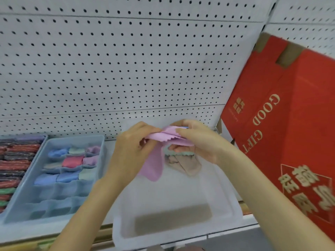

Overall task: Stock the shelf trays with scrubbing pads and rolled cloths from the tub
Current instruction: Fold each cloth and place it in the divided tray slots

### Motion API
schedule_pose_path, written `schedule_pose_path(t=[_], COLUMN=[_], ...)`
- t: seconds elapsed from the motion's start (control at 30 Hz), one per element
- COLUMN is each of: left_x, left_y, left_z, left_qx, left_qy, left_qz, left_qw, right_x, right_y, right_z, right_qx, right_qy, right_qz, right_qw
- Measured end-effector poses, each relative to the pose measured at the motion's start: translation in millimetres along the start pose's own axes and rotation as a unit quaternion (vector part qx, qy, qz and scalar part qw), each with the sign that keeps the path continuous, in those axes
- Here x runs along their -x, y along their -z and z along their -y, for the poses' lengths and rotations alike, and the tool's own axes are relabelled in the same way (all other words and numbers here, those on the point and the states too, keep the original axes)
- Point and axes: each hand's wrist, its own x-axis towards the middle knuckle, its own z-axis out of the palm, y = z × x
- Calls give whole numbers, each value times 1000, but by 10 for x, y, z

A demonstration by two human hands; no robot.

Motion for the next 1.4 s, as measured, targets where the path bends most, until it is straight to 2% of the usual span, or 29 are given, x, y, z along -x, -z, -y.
schedule_pose_path(t=[0.1,0.23,0.37,0.43,0.6,0.73,0.87,0.97,1.03,1.17,1.4], left_x=[-32,-59,-51,-28,-7,10,31,59,91,130,75], left_y=[54,117,145,149,211,247,281,298,295,309,378], left_z=[14,-11,-56,-55,-104,-88,-67,-45,-33,18,25], left_qx=[17,-26,47,70,103,152,145,142,159,168,245], left_qy=[100,87,112,120,148,166,149,150,154,130,193], left_qz=[-27,-20,-17,-21,-34,-53,-28,22,51,56,-16], left_qw=[994,996,992,990,983,973,978,978,974,976,950], right_x=[45,152,176,166,136,123,64,32,53,53,41], right_y=[-41,-62,-79,-87,-58,-40,-17,-22,-28,-29,38], right_z=[-19,-123,-253,-282,-280,-237,-180,-159,-142,-110,-1], right_qx=[46,136,193,184,223,232,199,126,88,70,78], right_qy=[53,165,291,338,438,423,319,274,262,250,242], right_qz=[-62,-59,-133,-174,-197,-182,-99,-60,-56,-26,-37], right_qw=[996,975,928,907,849,857,922,952,960,965,966])
